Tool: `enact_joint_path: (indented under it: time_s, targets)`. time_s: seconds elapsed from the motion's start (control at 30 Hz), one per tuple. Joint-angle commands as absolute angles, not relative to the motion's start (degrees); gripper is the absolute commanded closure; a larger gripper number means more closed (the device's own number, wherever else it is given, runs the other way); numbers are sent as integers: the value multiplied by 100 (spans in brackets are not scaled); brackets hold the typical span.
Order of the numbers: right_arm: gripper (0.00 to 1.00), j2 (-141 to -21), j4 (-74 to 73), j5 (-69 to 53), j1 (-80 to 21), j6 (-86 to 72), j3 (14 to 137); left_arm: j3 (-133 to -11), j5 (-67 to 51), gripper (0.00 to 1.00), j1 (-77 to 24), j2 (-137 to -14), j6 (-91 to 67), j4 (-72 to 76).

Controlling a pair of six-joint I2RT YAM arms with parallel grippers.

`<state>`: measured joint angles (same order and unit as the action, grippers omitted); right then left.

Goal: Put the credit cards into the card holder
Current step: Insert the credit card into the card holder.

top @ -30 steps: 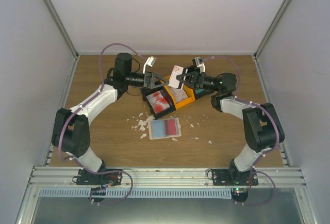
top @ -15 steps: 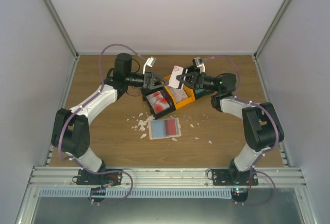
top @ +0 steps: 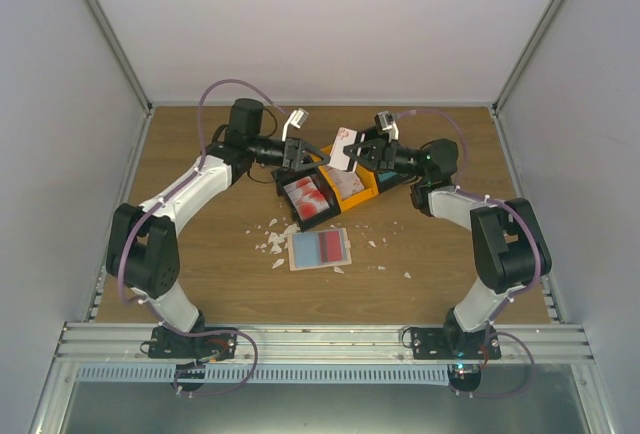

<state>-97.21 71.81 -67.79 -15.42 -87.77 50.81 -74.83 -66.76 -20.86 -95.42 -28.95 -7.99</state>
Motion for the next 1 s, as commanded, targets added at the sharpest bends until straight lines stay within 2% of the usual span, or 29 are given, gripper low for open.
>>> enact_joint_path:
  time_s: [0.0,0.2,0.27,0.4,0.43,0.67,0.97]
  targets:
    - [99,-9709,6762,-6742,-1677,-8316,5312,-7639,-6548,74,-2289,-9724,-2689,-899]
    - [99,-9654,5033,-6430,-1662,-7293,5623,-7778,-6807,71,-2375,-9842,-2683,-836]
    - [99,-9726,4964,-6362,-1658,-7250,5658,-7790,-6853,78,-2373,-9875,-2733,-776]
    - [99,-9953,5079,-6322,-1579,-7379,5591,-7761,-6769,99,-2297,-9888,-2929,-635]
    - [99,-10010,5149,-6311,-1557,-7427,5552,-7708,-6790,100,-2246,-9895,-3057,-510]
    - [85,-10424,5699,-6291,-1457,-7801,5339,-7546,-6829,100,-2026,-10061,-3681,-15]
    - [86,-10935,6057,-6235,-1281,-8083,5257,-7541,-6738,100,-1768,-10413,-3975,264]
